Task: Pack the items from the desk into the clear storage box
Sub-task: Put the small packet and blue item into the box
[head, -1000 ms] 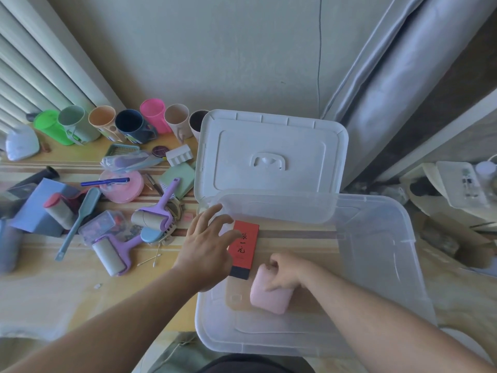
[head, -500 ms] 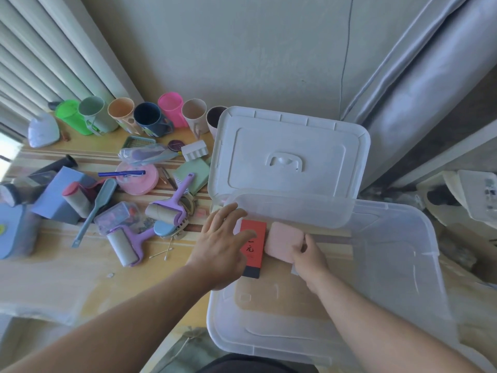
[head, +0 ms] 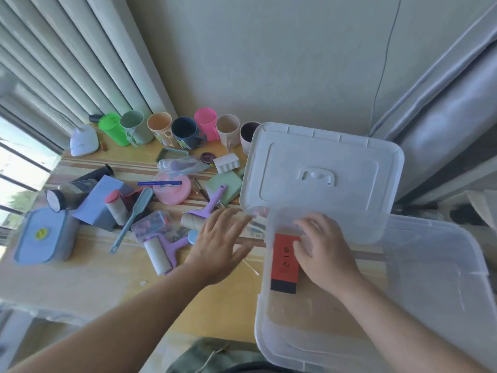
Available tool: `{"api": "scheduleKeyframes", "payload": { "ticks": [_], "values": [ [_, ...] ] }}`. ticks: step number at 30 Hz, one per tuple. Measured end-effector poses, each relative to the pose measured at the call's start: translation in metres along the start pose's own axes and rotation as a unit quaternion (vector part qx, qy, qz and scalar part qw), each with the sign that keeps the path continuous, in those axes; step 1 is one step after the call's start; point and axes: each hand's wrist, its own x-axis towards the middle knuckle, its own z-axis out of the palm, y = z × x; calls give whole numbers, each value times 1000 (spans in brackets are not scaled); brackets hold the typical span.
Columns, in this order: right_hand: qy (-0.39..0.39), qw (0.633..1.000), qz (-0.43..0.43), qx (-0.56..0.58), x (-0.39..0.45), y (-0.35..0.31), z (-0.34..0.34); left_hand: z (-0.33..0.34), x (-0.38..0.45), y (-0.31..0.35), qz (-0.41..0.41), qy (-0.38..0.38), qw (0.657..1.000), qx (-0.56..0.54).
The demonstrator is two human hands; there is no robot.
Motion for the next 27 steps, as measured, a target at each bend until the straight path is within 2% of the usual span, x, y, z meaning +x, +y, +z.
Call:
{"api": "scheduleKeyframes", "payload": {
  "ticks": [3,5,8,11,13,15,19,22,27],
  "values": [
    [51,995,-87,21,18,-63,13,0,-12,-56,-51,-14,998,27],
    [42,991,-123,34,32,-103,33,0,-22,-95,-98,-45,993,38],
    [-40,992,-121,13,51,-144,79,-7,-40,-157,-167,-72,983,38],
    [-187,978,-68,-61,68,-161,130,-16,-56,-216,-204,-76,974,64],
    [-271,954,-34,-122,75,-165,159,-19,-60,-248,-185,-104,972,103],
    [-309,938,8,-155,79,-167,180,-18,-59,-271,-136,-140,971,142],
    [-294,929,56,-218,78,-163,204,-2,-44,-290,-43,-143,974,172],
    [-291,917,76,-263,78,-156,211,9,-31,-293,-12,-140,973,185],
    [-285,906,24,-312,94,-163,221,9,-20,-293,7,-172,962,212]
  ]
}}
